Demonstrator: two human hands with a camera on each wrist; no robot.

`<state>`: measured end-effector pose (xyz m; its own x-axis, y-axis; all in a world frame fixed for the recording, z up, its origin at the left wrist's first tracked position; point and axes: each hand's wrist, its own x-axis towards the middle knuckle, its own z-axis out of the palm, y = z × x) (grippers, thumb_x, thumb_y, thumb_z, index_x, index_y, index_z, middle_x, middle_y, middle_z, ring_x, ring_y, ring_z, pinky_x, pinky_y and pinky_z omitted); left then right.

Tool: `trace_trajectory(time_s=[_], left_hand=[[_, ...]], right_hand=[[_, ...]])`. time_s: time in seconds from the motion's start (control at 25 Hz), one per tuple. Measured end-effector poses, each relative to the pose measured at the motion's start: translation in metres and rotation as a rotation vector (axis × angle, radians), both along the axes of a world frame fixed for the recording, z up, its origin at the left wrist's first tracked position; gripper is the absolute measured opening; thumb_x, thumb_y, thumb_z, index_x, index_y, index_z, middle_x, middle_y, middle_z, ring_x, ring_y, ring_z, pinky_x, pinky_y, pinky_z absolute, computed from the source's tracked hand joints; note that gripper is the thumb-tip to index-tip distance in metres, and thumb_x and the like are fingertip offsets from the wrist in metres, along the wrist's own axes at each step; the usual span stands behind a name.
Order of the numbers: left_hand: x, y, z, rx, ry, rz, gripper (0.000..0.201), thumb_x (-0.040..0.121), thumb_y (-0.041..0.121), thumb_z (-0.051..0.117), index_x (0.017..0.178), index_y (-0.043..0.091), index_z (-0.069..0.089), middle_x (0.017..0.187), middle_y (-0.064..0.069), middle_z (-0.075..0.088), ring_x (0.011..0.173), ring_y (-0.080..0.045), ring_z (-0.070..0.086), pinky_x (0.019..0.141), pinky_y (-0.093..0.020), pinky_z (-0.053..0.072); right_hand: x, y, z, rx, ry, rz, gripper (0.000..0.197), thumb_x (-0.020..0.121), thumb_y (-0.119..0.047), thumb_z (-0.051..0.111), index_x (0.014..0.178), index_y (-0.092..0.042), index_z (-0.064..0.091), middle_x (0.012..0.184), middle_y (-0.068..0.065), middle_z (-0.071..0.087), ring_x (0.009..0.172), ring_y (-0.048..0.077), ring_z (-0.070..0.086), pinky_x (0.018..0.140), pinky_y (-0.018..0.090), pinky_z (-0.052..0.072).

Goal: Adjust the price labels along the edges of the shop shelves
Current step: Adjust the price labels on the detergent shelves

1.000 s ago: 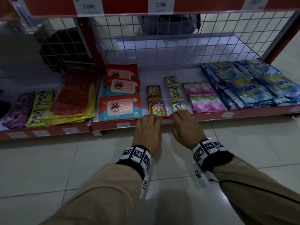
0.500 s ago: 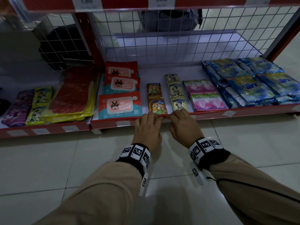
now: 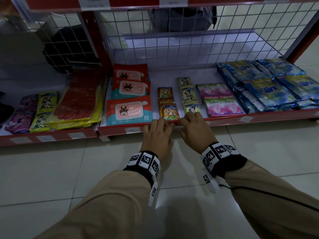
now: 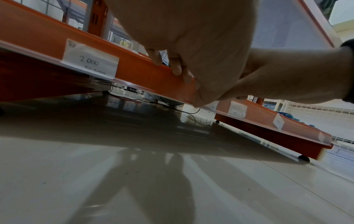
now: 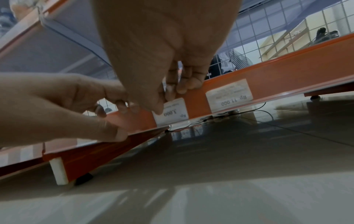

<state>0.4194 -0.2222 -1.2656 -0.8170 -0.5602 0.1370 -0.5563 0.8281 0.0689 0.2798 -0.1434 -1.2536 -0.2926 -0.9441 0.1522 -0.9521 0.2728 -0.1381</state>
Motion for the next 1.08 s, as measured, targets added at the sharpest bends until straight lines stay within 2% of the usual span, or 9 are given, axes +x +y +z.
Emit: trace_trajectory(time_s=[0.16,0.32,0.4,0.52,0.64,0.72,0.8,0.92,1.08], left_hand=[[-0.003,-0.011,0.005,0.152,0.085,0.005,0.042,0.088,0.028,0.053,0.128,0.024,0.047,0.123,-0.001,0.047,0.114,-0.023,0.039,0.089,-0.037,0.031],[-0.003,-0.016,0.009,0.383,0.346,0.025,0.037,0.091,0.03,0.055,0.127,0.02,0.051,0.107,0.001,0.06,0.105,-0.02,0.046,0.087,-0.036,0.04],[-0.003,-0.014,0.01,0.436,0.409,0.032,0.037,0.092,0.037,0.055,0.124,0.019,0.054,0.104,0.001,0.061,0.101,-0.019,0.047,0.084,-0.035,0.042],[-0.004,-0.013,0.01,0.455,0.419,0.047,0.037,0.095,0.041,0.048,0.121,0.016,0.056,0.109,-0.004,0.062,0.102,-0.021,0.049,0.084,-0.038,0.044],[-0.004,-0.017,0.011,0.406,0.359,0.056,0.032,0.099,0.036,0.043,0.111,0.011,0.058,0.104,-0.008,0.061,0.099,-0.025,0.048,0.08,-0.039,0.041],[-0.003,-0.018,0.012,0.377,0.323,0.059,0.026,0.099,0.031,0.043,0.105,0.011,0.058,0.099,-0.008,0.058,0.096,-0.026,0.047,0.076,-0.037,0.037],[-0.003,-0.018,0.014,0.348,0.31,0.054,0.022,0.099,0.029,0.043,0.1,0.012,0.057,0.096,-0.007,0.057,0.094,-0.025,0.046,0.074,-0.037,0.035],[-0.002,-0.018,0.016,0.284,0.239,0.042,0.021,0.099,0.03,0.042,0.102,0.015,0.056,0.1,-0.004,0.058,0.097,-0.024,0.047,0.079,-0.038,0.036],[0.004,-0.022,0.019,0.11,0.15,0.002,0.014,0.093,0.03,0.046,0.102,0.024,0.054,0.1,0.005,0.062,0.099,-0.019,0.051,0.088,-0.035,0.024]], right_hand=[[-0.008,-0.002,0.01,-0.199,-0.237,-0.031,0.009,0.084,-0.008,0.06,0.092,-0.007,0.065,0.099,0.013,0.06,0.086,0.032,0.058,0.069,0.037,0.047],[-0.007,-0.004,0.012,-0.435,-0.68,-0.202,0.007,0.084,-0.007,0.066,0.091,-0.009,0.065,0.08,0.006,0.068,0.076,0.02,0.064,0.071,0.032,0.052],[-0.002,-0.007,0.011,-0.511,-0.901,-0.296,0.009,0.083,-0.004,0.068,0.091,-0.007,0.064,0.081,0.009,0.066,0.077,0.02,0.063,0.074,0.031,0.053],[0.005,-0.011,0.008,-0.546,-1.226,-0.341,0.018,0.083,0.004,0.065,0.101,0.001,0.061,0.092,0.017,0.065,0.085,0.024,0.063,0.08,0.036,0.054],[0.013,-0.012,0.006,-0.542,-1.372,-0.309,0.023,0.084,0.009,0.062,0.105,0.001,0.058,0.094,0.02,0.065,0.077,0.02,0.065,0.071,0.026,0.057],[0.014,-0.012,0.006,-0.52,-1.329,-0.293,0.023,0.084,0.006,0.063,0.105,-0.002,0.057,0.092,0.016,0.066,0.074,0.014,0.065,0.065,0.019,0.055],[0.009,-0.01,0.007,-0.494,-1.119,-0.236,0.02,0.086,-0.001,0.064,0.104,-0.009,0.06,0.09,0.009,0.067,0.074,0.008,0.066,0.067,0.017,0.053],[-0.002,-0.006,0.01,-0.429,-0.783,-0.124,0.014,0.087,-0.01,0.064,0.1,-0.015,0.066,0.084,0.002,0.068,0.076,0.009,0.065,0.071,0.021,0.053],[-0.007,-0.007,0.011,-0.439,-0.631,-0.106,0.007,0.088,-0.013,0.063,0.094,-0.014,0.066,0.079,-0.006,0.065,0.074,0.009,0.063,0.071,0.028,0.053]])
